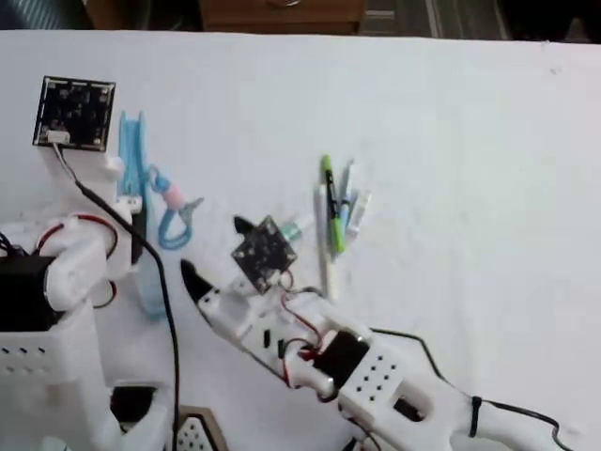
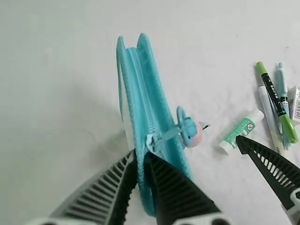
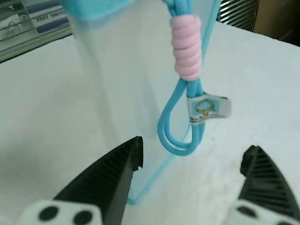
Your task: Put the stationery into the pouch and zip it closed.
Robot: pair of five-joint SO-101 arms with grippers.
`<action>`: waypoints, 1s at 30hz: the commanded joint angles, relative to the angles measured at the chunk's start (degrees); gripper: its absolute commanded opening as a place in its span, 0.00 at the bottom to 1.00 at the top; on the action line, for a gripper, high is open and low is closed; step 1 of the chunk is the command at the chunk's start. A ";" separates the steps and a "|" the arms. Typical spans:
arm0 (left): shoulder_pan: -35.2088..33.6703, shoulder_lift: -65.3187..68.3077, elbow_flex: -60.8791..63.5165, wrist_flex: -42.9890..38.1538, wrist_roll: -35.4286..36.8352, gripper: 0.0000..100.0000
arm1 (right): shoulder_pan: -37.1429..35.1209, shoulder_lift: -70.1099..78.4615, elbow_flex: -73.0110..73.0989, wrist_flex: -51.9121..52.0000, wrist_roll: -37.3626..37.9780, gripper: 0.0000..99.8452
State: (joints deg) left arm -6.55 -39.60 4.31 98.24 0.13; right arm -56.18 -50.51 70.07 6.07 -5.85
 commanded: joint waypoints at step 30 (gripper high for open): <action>-0.31 0.84 1.32 0.53 0.26 0.02 | 6.64 38.99 -20.57 -19.30 0.97 0.33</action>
State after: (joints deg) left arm -6.55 -39.60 4.31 98.24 0.13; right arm -49.41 -11.30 53.71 -14.07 -4.09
